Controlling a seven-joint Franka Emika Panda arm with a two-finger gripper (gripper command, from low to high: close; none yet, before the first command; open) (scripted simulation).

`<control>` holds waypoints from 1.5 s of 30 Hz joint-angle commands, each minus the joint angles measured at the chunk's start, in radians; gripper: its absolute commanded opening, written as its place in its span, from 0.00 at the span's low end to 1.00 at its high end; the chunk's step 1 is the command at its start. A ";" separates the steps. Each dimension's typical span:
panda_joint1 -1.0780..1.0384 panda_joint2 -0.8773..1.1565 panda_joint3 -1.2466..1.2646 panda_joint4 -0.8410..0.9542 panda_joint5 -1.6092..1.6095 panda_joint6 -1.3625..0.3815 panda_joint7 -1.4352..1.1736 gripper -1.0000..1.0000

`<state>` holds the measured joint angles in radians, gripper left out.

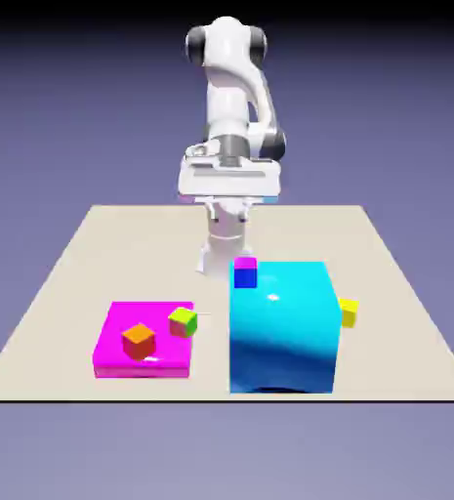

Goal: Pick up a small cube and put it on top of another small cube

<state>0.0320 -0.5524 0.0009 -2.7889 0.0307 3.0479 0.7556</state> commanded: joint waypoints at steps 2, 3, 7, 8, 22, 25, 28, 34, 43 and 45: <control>-0.026 0.003 0.072 0.004 0.008 -0.005 0.057 0.50; -0.039 0.004 0.109 0.005 0.013 -0.007 0.086 0.50; -0.091 0.009 0.254 0.012 0.028 -0.017 0.200 0.50; -0.105 0.010 0.290 0.013 0.031 -0.019 0.228 0.50; -0.295 0.022 0.797 0.028 0.075 -0.057 0.623 0.50; -0.336 0.025 0.906 0.031 0.085 -0.065 0.707 0.50; -0.377 0.027 1.015 0.035 0.094 -0.073 0.792 0.50; -0.459 0.033 1.232 0.041 0.113 -0.089 0.961 0.50; -0.581 0.040 1.558 0.051 0.142 -0.113 1.215 0.50; -0.608 0.042 1.631 0.053 0.148 -0.118 1.271 0.50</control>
<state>-0.5763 -0.5104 1.6317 -2.7355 0.1789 2.9299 2.0266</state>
